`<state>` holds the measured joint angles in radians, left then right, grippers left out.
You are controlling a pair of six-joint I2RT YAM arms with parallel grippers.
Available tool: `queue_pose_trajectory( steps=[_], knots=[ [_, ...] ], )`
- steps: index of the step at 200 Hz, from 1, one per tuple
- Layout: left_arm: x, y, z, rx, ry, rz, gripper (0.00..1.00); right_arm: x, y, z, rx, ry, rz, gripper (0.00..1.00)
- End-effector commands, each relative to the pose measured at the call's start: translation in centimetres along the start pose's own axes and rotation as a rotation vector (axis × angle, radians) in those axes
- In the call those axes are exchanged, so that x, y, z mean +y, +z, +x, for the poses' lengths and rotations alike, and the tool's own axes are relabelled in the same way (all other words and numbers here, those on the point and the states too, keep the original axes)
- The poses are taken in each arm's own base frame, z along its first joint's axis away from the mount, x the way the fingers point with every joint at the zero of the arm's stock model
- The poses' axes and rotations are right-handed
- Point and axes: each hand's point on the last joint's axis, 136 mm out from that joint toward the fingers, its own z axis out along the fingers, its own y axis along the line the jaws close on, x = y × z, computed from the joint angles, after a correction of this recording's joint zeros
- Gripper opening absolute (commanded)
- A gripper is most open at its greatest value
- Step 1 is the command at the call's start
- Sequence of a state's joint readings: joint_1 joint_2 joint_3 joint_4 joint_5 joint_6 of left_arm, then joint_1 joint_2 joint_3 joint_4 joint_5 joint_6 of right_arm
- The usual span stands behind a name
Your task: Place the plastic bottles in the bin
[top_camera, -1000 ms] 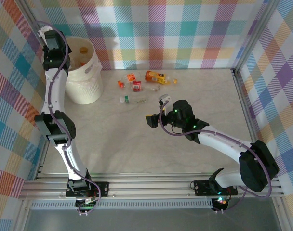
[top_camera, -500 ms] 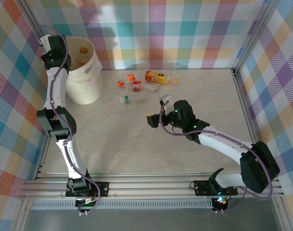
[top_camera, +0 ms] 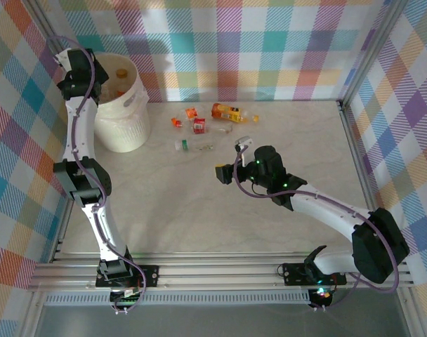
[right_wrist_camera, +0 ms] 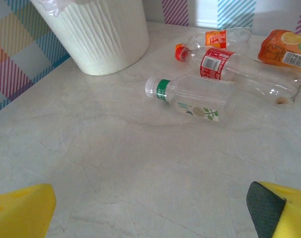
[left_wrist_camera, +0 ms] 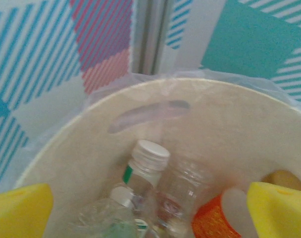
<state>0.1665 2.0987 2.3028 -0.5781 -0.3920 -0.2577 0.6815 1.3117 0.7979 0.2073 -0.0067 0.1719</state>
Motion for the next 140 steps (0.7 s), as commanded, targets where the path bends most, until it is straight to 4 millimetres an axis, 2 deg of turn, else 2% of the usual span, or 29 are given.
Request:
queue_pose_trajectory(
  steps=[1, 22, 48, 82, 86, 96, 109, 115, 140],
  knots=[
    [-1.8, -4.8, -4.0, -0.039, -0.079, 0.165, 1.00, -0.7, -0.7, -1.1, -0.045, 0.028, 0.054, 1.00],
    [-3.6, -6.9, -4.7, -0.036, -0.106, 0.281, 1.00, -1.6, -0.8, -1.2, -0.058, 0.050, 0.109, 1.00],
    [-6.3, -10.6, -5.4, -0.047, -0.126, 0.451, 1.00, -2.9, -0.9, -1.1, -0.059, 0.080, 0.174, 1.00],
    [-8.8, -15.1, -5.0, -0.065, -0.179, 0.644, 1.00, -4.0, -1.1, -0.8, -0.042, 0.111, 0.213, 1.00],
    [-8.9, -15.4, -4.4, -0.051, -0.186, 0.661, 1.00, -4.1, -1.2, -0.8, -0.038, 0.115, 0.215, 1.00],
    [-9.5, -16.8, -4.5, -0.074, -0.215, 0.728, 1.00, -4.4, -1.2, -0.8, -0.030, 0.125, 0.216, 1.00],
    [-10.1, -18.0, -3.3, -0.057, -0.231, 0.794, 1.00, -4.8, -1.2, -0.8, -0.020, 0.141, 0.222, 1.00],
    [-10.2, -18.4, -2.3, -0.037, -0.237, 0.811, 1.00, -4.9, -1.2, -0.8, -0.017, 0.148, 0.222, 1.00],
    [-10.3, -20.4, -0.7, 0.007, -0.261, 0.896, 1.00, -6.1, -1.2, -0.7, -0.007, 0.163, 0.250, 1.00]
  ],
)
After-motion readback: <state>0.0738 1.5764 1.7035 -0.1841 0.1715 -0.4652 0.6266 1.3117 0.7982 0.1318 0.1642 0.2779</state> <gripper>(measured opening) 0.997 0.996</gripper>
